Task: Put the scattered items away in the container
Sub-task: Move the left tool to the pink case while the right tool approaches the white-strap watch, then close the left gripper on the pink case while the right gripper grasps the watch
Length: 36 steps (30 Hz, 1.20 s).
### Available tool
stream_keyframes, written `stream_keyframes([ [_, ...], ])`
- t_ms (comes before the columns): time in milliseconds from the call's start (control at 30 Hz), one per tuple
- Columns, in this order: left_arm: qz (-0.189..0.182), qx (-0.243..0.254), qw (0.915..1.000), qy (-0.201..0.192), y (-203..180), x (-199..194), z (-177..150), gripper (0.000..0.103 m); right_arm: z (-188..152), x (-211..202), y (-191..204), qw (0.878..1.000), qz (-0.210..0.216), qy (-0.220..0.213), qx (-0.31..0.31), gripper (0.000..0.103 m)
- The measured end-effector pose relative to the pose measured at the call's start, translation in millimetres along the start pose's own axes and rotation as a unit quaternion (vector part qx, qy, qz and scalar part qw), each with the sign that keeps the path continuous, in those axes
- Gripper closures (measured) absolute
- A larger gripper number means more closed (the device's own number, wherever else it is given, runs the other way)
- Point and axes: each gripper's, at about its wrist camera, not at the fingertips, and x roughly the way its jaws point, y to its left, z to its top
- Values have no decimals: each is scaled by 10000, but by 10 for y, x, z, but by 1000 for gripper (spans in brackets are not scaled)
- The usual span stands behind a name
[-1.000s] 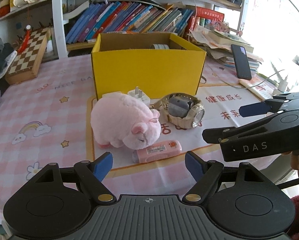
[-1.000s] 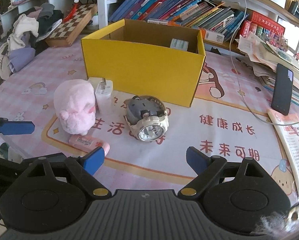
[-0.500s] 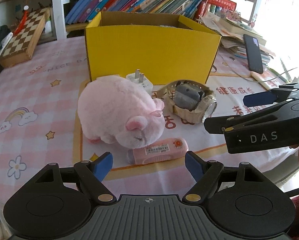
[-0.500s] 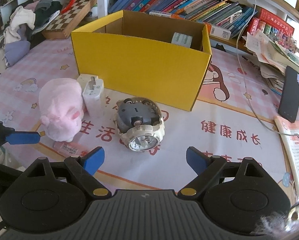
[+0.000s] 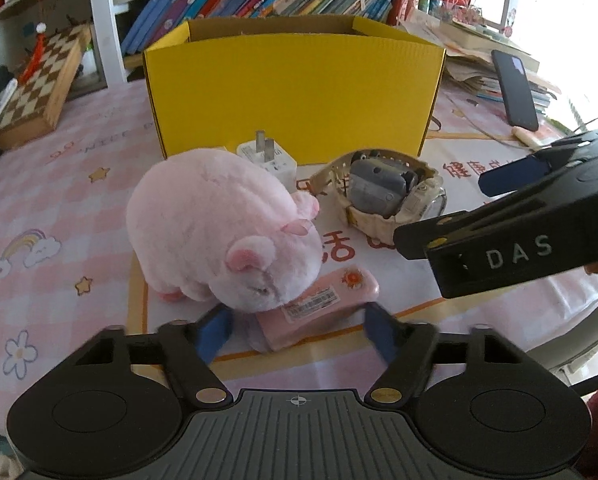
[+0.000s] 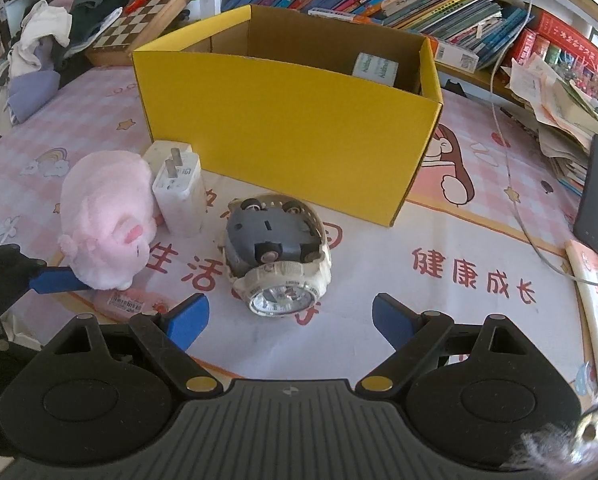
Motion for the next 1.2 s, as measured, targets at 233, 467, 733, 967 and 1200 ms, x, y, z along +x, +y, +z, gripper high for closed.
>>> stream_keyframes([
  [233, -156, 42, 9999, -42, 48, -71, -31, 74, 104, 101, 50, 9999, 84, -8, -124, 13],
  [467, -391, 162, 9991, -25, 42, -207, -72, 80, 183, 239, 156, 9992, 37, -10, -404, 14],
  [733, -394, 234, 9989, 40, 17, -132, -43, 75, 206, 362, 210, 9983, -120, 63, -560, 25],
  [967, -497, 566, 9971, 64, -71, -82, -24, 80, 147, 306, 108, 9988, -67, 135, -476, 40],
  [1200, -717, 640, 9952, -202, -121, -211, 31, 80, 95, 129, 7, 9999, 29, 73, -128, 40],
])
